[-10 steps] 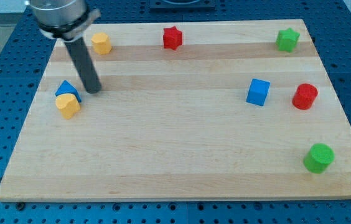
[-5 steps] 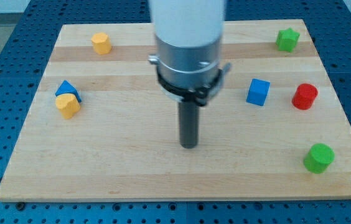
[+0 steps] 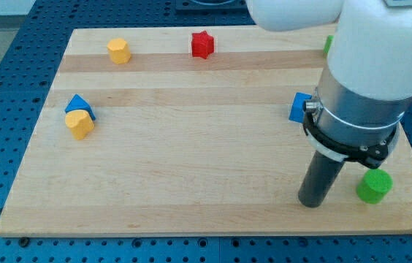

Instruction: Push red circle slightly up

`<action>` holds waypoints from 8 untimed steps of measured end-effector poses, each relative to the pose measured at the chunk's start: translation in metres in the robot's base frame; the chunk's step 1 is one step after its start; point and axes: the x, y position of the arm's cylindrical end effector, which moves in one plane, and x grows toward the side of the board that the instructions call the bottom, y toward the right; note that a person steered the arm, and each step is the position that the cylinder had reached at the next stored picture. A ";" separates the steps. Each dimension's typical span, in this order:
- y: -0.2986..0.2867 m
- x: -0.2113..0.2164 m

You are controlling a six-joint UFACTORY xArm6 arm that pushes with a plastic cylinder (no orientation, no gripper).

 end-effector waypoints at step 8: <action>0.058 -0.132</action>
